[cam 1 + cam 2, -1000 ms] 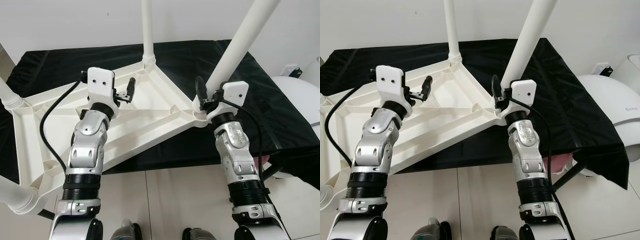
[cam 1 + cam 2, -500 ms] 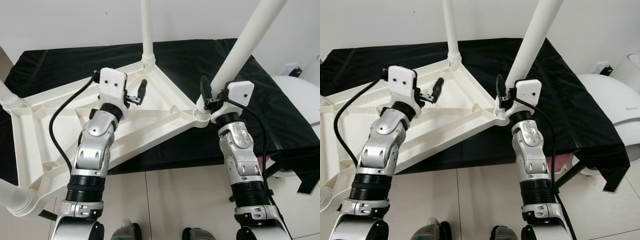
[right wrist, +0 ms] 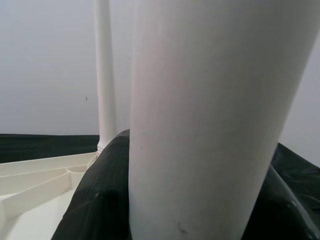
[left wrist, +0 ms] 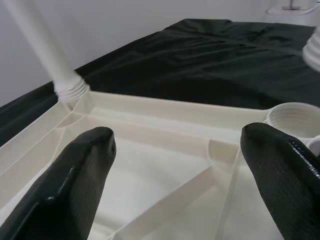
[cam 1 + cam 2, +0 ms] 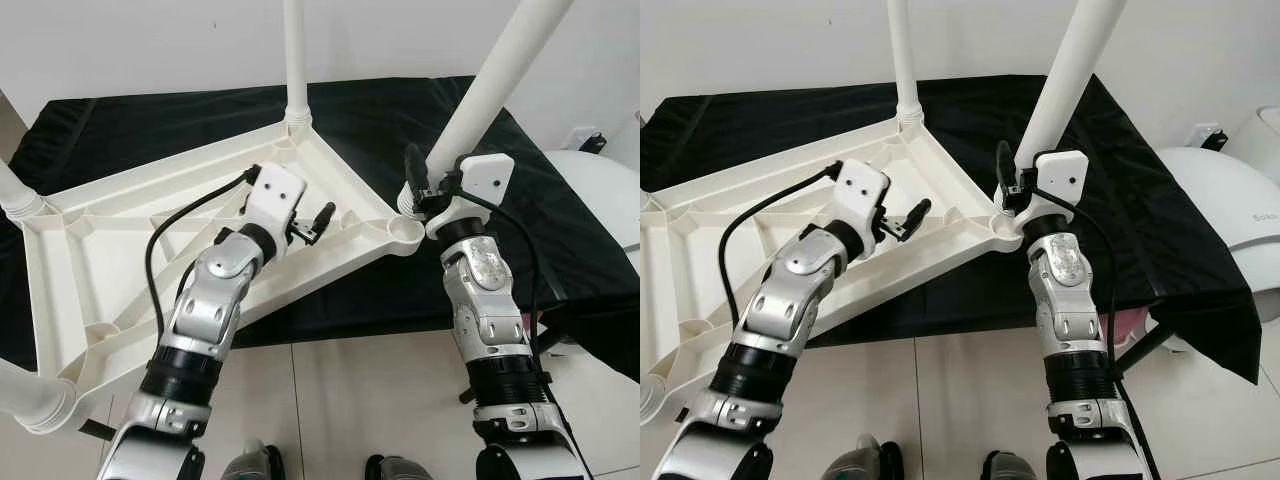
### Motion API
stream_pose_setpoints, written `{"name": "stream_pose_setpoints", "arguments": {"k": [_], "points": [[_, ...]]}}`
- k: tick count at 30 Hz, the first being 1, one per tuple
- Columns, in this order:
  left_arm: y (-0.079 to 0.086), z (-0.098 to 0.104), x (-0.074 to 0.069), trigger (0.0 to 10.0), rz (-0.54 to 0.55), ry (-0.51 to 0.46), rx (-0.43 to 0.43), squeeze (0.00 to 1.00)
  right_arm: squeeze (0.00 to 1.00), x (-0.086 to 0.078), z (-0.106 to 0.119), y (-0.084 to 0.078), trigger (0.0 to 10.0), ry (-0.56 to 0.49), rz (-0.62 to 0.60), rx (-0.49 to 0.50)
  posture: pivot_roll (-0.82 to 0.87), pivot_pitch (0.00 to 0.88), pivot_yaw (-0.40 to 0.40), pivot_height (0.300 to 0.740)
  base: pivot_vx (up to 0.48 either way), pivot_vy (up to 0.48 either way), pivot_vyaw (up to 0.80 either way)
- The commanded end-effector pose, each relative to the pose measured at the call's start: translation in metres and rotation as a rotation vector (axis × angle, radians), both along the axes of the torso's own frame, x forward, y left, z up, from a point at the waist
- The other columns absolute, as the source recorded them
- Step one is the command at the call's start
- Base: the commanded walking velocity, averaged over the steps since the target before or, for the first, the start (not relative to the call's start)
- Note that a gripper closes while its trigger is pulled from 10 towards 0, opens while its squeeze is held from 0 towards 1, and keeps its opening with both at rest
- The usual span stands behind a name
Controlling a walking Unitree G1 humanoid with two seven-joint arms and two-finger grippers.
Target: Building children table
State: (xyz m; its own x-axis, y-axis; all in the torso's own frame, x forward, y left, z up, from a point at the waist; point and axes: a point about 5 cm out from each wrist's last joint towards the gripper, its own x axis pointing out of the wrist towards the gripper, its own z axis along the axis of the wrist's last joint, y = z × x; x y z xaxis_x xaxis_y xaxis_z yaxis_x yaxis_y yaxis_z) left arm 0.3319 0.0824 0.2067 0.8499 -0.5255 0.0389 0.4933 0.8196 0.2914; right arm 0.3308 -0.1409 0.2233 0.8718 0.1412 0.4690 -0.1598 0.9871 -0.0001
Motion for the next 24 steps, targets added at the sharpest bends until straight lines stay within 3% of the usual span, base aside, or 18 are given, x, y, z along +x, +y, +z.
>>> {"name": "stream_pose_setpoints", "arguments": {"k": [1,11,18,24], "points": [[-0.011,-0.005,-0.001,10.0,-0.075,0.031,0.04,0.0,0.0,0.001,0.001,-0.008,10.0,0.002,-0.028,-0.001,-0.13,0.092,0.067,0.74,0.0,0.0,0.0],[-0.033,-0.013,-0.009,10.0,-0.208,0.061,0.102,0.0,0.0,0.001,0.0,-0.025,10.0,0.004,-0.085,-0.012,-0.13,0.092,0.073,0.74,0.0,0.0,0.0],[-0.034,-0.023,-0.008,10.0,-0.219,0.057,0.203,0.0,0.0,0.001,0.001,-0.026,10.0,0.0,-0.09,-0.013,-0.13,0.09,0.075,0.74,0.0,0.0,0.0],[-0.035,-0.025,-0.005,10.0,-0.235,0.071,0.219,0.0,0.0,0.0,0.002,-0.027,10.0,-0.002,-0.094,-0.011,-0.13,0.096,0.078,0.74,0.0,0.0,0.0]]}}
